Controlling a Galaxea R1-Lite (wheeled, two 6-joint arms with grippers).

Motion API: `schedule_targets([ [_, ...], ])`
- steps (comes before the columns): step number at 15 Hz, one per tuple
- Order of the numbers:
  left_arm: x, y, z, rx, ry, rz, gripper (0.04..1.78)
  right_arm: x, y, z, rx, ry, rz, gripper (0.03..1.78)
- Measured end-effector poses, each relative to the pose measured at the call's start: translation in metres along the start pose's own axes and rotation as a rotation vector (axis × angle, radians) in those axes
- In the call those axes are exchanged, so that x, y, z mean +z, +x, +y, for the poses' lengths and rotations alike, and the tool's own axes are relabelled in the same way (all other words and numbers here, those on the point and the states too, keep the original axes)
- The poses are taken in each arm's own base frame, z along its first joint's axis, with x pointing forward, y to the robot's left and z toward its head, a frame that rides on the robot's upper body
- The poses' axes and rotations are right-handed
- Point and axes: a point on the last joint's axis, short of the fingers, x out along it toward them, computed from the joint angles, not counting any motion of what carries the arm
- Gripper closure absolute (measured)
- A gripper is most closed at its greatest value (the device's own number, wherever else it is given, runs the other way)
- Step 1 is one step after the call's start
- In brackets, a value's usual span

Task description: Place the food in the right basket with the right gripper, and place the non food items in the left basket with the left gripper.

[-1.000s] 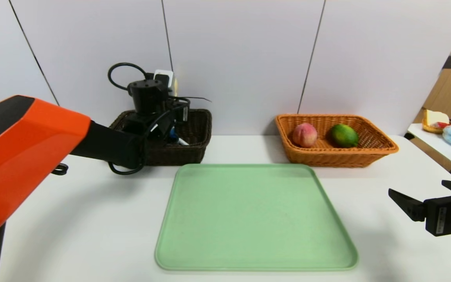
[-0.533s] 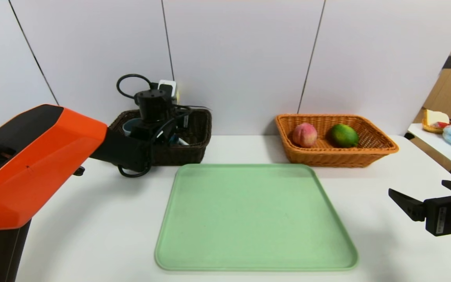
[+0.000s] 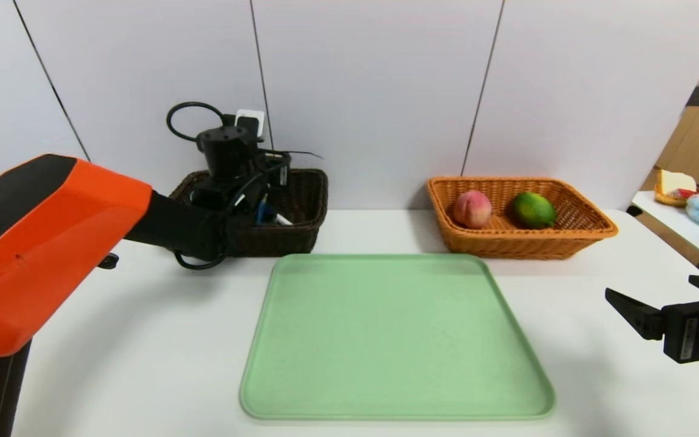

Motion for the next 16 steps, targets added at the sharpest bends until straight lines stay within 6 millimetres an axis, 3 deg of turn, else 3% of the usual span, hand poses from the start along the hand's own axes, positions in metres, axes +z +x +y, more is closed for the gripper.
schedule_targets([
  [4, 0.059, -0.033, 0.021, 0.015, -0.011, -0.034, 0.42, 0.018, -0.011, -0.004, -0.008, 0.023, -0.096, 0.11],
  [8, 0.110, -0.107, 0.063, 0.093, -0.008, -0.021, 0.30, 0.046, -0.029, -0.011, -0.033, 0.025, -0.233, 0.11],
  [13, 0.118, -0.206, 0.121, 0.244, 0.005, -0.017, 0.21, 0.046, -0.062, -0.024, -0.104, -0.009, -0.302, 0.11],
  [16, 0.110, -0.267, 0.146, 0.298, 0.014, -0.048, 0.18, 0.033, -0.096, -0.029, -0.125, -0.008, -0.325, 0.11],
])
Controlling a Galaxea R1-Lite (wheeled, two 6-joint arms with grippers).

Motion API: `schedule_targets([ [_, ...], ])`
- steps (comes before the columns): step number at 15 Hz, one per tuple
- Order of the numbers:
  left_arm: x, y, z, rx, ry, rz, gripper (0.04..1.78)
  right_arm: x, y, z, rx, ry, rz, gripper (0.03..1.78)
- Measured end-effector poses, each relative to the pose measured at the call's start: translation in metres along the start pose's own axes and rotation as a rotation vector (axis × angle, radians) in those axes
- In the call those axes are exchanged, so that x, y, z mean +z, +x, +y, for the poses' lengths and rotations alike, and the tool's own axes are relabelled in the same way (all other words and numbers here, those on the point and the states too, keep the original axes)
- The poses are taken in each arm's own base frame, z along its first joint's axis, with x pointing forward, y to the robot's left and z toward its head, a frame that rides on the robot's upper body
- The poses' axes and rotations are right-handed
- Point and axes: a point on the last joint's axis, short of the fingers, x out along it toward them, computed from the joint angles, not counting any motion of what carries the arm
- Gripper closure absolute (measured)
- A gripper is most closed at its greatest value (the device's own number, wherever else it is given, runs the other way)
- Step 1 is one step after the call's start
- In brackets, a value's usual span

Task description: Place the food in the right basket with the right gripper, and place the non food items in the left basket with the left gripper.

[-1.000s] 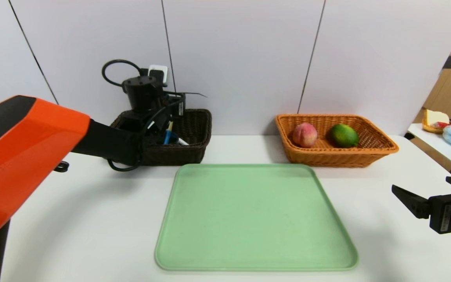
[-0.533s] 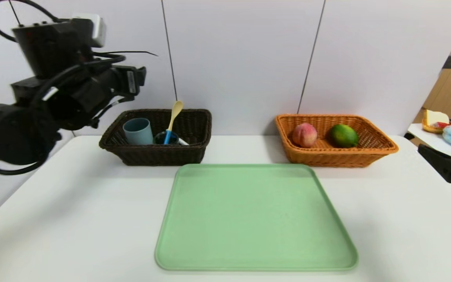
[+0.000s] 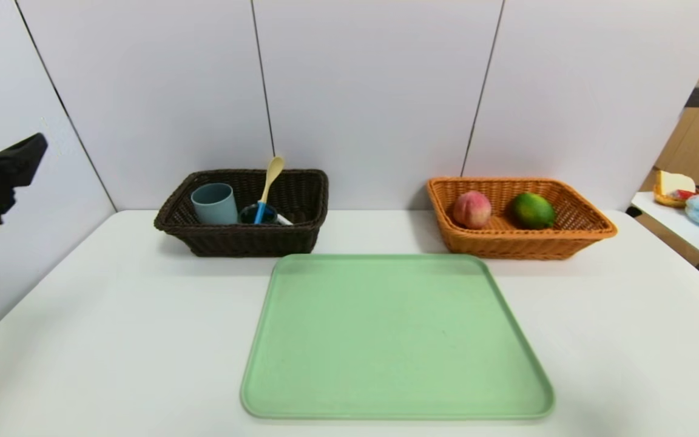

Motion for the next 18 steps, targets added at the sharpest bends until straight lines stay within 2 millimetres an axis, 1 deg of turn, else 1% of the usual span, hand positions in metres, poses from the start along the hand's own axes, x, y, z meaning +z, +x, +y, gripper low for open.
schedule_targets([
  [2, -0.008, -0.034, 0.016, -0.004, -0.008, -0.026, 0.17, -0.006, -0.029, -0.005, 0.017, -0.003, 0.004, 0.11],
  [4, -0.014, -0.061, 0.025, 0.004, -0.026, -0.060, 0.16, -0.015, -0.057, -0.008, 0.034, -0.010, 0.017, 0.11],
  [5, -0.019, -0.074, 0.028, 0.009, -0.033, -0.073, 0.15, -0.020, -0.068, -0.009, 0.037, -0.012, 0.022, 0.11],
  [7, -0.034, -0.099, 0.034, 0.015, -0.044, -0.086, 0.15, -0.032, -0.090, -0.010, 0.030, -0.015, 0.029, 0.11],
  [10, -0.051, -0.128, 0.038, 0.004, -0.084, -0.100, 0.15, -0.051, -0.117, -0.009, 0.004, -0.019, 0.049, 0.11],
  [12, -0.056, -0.145, 0.041, -0.043, -0.100, -0.121, 0.14, -0.062, -0.130, -0.008, 0.009, -0.019, 0.025, 0.11],
  [14, -0.062, -0.163, 0.043, -0.104, -0.102, -0.140, 0.13, -0.072, -0.139, -0.006, 0.037, -0.014, -0.030, 0.11],
  [16, -0.070, -0.179, 0.045, -0.165, -0.099, -0.145, 0.13, -0.076, -0.140, -0.005, 0.037, -0.007, -0.086, 0.11],
  [18, -0.077, -0.189, 0.046, -0.198, -0.096, -0.153, 0.13, -0.082, -0.134, -0.003, 0.027, -0.007, -0.140, 0.11],
])
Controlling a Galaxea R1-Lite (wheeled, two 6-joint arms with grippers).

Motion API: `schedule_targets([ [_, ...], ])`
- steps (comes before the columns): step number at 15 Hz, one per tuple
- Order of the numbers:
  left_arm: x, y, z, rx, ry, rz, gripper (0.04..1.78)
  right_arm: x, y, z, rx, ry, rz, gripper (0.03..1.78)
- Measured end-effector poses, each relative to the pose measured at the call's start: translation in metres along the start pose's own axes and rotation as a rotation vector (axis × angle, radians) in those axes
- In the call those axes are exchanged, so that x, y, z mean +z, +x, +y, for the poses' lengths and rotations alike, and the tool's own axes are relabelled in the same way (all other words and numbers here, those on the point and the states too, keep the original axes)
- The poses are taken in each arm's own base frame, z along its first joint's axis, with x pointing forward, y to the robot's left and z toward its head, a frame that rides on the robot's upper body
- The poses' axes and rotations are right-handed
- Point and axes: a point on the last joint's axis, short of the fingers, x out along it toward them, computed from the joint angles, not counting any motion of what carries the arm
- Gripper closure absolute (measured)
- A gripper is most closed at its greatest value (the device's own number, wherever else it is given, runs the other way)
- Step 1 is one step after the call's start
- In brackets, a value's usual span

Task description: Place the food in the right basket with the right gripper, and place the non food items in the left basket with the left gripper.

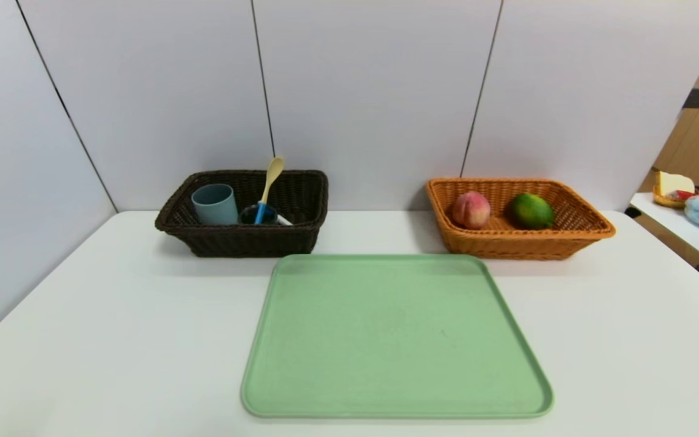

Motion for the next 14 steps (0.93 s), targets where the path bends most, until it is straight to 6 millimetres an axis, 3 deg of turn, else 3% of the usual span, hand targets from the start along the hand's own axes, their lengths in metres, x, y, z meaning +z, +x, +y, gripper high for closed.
schedule_targets([
  [5, -0.025, -0.019, -0.001, -0.061, 0.005, -0.029, 0.13, -0.020, 0.017, 0.005, -0.023, 0.005, -0.115, 0.11],
  [14, -0.064, -0.027, -0.002, -0.089, 0.006, 0.027, 0.13, -0.060, 0.030, 0.015, -0.004, 0.006, -0.036, 0.11],
])
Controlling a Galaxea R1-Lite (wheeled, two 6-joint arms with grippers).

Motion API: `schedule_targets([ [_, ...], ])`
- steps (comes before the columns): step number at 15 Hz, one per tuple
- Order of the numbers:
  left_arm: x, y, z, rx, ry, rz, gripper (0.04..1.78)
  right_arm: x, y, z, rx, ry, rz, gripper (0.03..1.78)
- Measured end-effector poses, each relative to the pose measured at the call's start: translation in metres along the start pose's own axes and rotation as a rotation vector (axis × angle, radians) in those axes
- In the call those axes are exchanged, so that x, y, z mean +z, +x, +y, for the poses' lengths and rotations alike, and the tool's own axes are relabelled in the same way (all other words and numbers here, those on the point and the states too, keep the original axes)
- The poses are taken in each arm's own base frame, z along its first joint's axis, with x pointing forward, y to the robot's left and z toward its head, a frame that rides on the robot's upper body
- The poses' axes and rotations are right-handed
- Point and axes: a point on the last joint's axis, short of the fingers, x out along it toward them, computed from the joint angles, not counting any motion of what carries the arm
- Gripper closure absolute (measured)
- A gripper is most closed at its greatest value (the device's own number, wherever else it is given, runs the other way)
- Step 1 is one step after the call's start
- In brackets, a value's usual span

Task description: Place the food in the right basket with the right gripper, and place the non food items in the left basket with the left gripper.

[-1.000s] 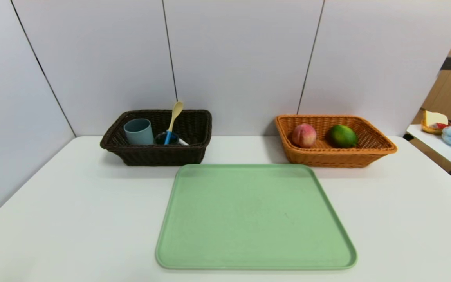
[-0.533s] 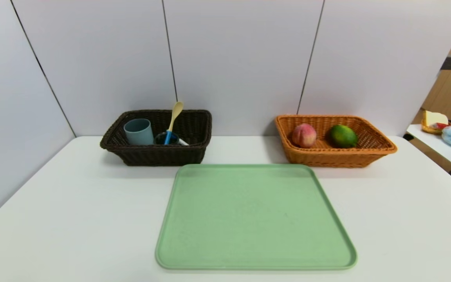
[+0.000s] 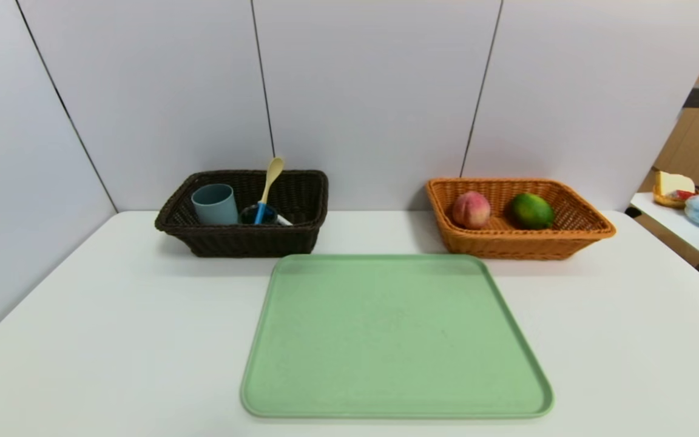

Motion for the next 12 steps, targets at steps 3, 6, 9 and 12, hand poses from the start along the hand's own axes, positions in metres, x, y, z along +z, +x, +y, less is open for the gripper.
schedule_targets([
  [3, -0.010, 0.000, 0.000, -0.002, -0.005, 0.090, 0.13, -0.010, 0.000, 0.003, 0.068, 0.012, 0.060, 0.11],
  [6, -0.018, -0.001, 0.000, 0.003, -0.008, 0.165, 0.13, -0.019, -0.001, 0.006, 0.134, 0.015, 0.139, 0.11],
  [9, -0.020, -0.002, 0.000, 0.042, -0.075, 0.183, 0.13, -0.022, -0.002, 0.007, 0.150, 0.057, 0.181, 0.11],
  [12, -0.022, -0.002, 0.001, 0.100, -0.144, 0.201, 0.13, -0.022, -0.002, 0.006, 0.114, 0.156, 0.188, 0.11],
])
